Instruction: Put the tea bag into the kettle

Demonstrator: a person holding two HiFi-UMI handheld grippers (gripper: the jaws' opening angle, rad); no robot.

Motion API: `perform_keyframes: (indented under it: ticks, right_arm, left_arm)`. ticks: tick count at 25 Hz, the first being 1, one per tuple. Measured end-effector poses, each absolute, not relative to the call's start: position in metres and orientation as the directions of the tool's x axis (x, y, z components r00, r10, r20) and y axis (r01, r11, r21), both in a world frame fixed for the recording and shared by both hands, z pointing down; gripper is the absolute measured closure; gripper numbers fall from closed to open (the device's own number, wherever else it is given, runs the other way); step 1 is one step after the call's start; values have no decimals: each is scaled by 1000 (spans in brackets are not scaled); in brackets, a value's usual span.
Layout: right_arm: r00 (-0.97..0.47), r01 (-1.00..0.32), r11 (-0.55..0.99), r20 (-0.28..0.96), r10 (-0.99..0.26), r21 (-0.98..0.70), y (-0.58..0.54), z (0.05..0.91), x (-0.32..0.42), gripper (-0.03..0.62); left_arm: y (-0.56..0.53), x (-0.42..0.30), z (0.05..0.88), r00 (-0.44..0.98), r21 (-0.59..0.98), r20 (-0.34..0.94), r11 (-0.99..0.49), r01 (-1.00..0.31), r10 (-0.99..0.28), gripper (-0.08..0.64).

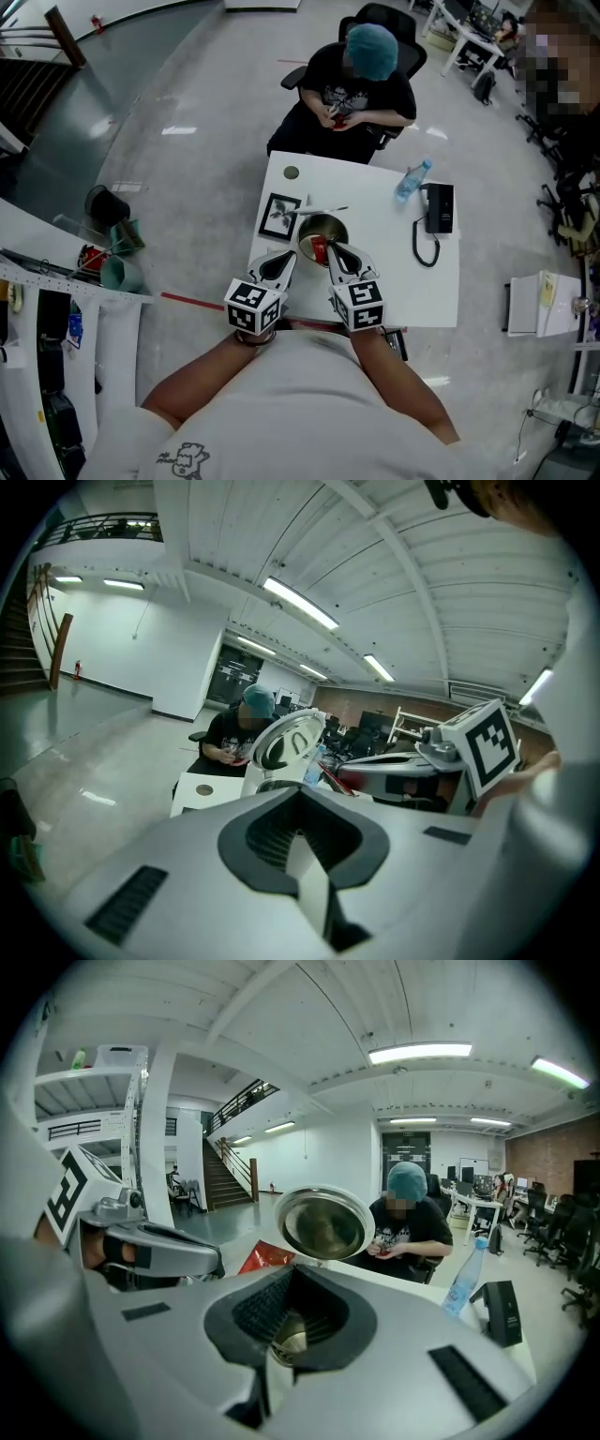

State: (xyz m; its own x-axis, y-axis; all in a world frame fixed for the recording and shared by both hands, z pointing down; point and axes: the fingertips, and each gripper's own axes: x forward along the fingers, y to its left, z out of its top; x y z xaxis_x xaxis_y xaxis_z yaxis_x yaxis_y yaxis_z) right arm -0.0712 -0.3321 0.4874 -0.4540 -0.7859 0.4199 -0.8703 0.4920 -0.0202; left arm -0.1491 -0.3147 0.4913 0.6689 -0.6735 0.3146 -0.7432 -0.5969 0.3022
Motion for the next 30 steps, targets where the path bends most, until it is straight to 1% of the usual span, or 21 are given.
perform_keyframes:
  ticks: [8,16,22,28,29,30]
  right_arm:
    - [-436,-880,474,448,-781,-30,-338,497,-71,578]
    - [-445,-875,482,463,-767,-42,-357,506,-63,578]
    - [-467,-861,504,492,-735,-63,-366,523,-70,577]
    - [-464,-865,491,543,-700,-106,-373,543,-70,575]
    - [-464,-865,489,547,-696,-112,-373,545,-70,566]
    - [-464,-865,488,550,-694,-114,-373,546,-71,524]
  left_arm:
    - [-319,-142,503,696,336,328,-610,-717,-638,551]
    - [-335,-135,510,689,345,345,-596,-725,-638,551]
    - [-341,-135,522,676,354,370,-576,-737,-637,551]
    - [-347,-141,532,664,373,396,-549,-748,-635,551]
    - [-347,-141,533,662,375,399,-547,-749,-634,551]
    - [-347,-142,534,662,377,402,-545,-749,-633,551]
